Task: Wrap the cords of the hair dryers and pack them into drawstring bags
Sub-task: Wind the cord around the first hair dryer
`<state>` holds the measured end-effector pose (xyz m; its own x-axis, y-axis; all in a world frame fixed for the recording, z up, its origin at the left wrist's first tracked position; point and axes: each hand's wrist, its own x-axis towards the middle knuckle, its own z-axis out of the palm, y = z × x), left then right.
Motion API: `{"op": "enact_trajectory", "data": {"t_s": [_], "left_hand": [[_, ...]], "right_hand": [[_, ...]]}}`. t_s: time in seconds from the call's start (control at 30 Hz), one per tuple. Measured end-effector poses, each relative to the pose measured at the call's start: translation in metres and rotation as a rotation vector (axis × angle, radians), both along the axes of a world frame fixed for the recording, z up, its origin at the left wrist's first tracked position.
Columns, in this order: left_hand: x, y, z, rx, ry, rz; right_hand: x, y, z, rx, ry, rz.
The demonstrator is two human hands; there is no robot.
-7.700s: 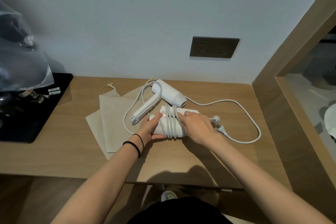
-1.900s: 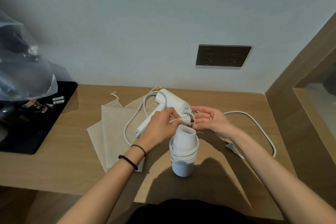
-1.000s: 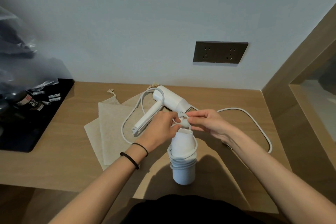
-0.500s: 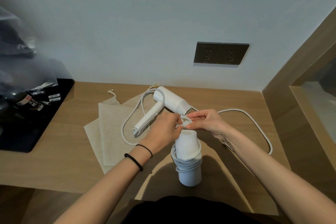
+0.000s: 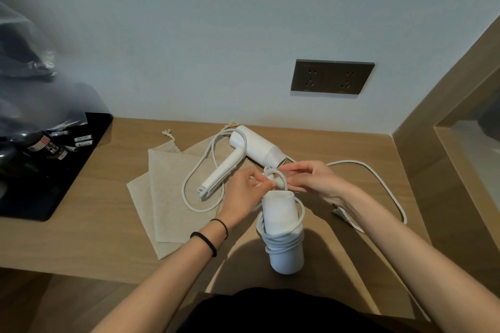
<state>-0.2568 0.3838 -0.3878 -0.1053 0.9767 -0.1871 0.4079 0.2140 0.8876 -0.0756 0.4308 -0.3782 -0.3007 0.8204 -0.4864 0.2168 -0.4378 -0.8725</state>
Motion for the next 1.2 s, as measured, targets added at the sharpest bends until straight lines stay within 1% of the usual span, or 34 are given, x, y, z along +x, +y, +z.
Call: {"op": "enact_trajectory", "data": {"t_s": [0.07, 0.17, 0.23, 0.33, 0.43, 0.47, 0.53, 0.57, 0.63, 0.7, 0.77, 0.83, 0.93, 1.03, 1.1, 1.2], "left_hand": [[0.003, -0.003, 0.000, -0.039, -0.152, 0.021], [0.008, -0.006, -0.001, -0.098, -0.277, 0.031], [0.010, -0.005, -0.002, -0.124, -0.314, 0.048], [0.012, -0.003, -0.004, -0.162, -0.306, 0.091], [0.013, 0.000, -0.004, -0.202, -0.321, 0.130], [0.011, 0.001, -0.004, -0.232, -0.362, 0.152], [0.006, 0.003, -0.003, -0.326, -0.501, 0.166], [0.002, 0.004, -0.002, -0.364, -0.567, 0.137], [-0.004, 0.007, -0.006, -0.409, -0.620, -0.014], [-0.007, 0.009, -0.011, -0.410, -0.610, -0.196], [-0.010, 0.010, -0.013, -0.403, -0.605, -0.282], [-0.011, 0.010, -0.012, -0.368, -0.547, -0.323], [-0.009, 0.010, -0.008, -0.225, -0.282, -0.381], [-0.008, 0.013, -0.005, -0.092, -0.107, -0.395], [-0.008, 0.017, -0.005, -0.061, -0.067, -0.406], [-0.007, 0.024, -0.001, -0.030, -0.025, -0.395]], "right_hand": [[0.003, 0.001, 0.000, -0.056, 0.040, 0.043], [0.003, -0.002, 0.002, -0.129, 0.050, 0.133], [0.001, -0.003, 0.001, -0.139, 0.059, 0.140], [-0.005, -0.005, -0.001, -0.163, 0.134, 0.069], [-0.009, -0.007, 0.001, -0.070, 0.090, 0.041], [-0.010, -0.007, 0.002, -0.016, 0.048, 0.044], [-0.009, -0.008, 0.007, 0.066, -0.008, 0.040], [-0.008, -0.009, 0.010, 0.088, -0.012, 0.034], [-0.006, -0.010, 0.015, 0.123, -0.009, 0.021], [-0.005, -0.010, 0.019, 0.159, -0.025, 0.034], [-0.004, -0.010, 0.022, 0.211, -0.060, 0.059], [-0.003, -0.010, 0.024, 0.280, -0.104, 0.050], [0.002, -0.009, 0.028, 0.387, -0.162, -0.017], [0.009, -0.008, 0.034, 0.413, -0.065, -0.156], [0.012, -0.006, 0.041, 0.427, -0.016, -0.238], [0.013, -0.001, 0.055, 0.492, 0.003, -0.294]]}}
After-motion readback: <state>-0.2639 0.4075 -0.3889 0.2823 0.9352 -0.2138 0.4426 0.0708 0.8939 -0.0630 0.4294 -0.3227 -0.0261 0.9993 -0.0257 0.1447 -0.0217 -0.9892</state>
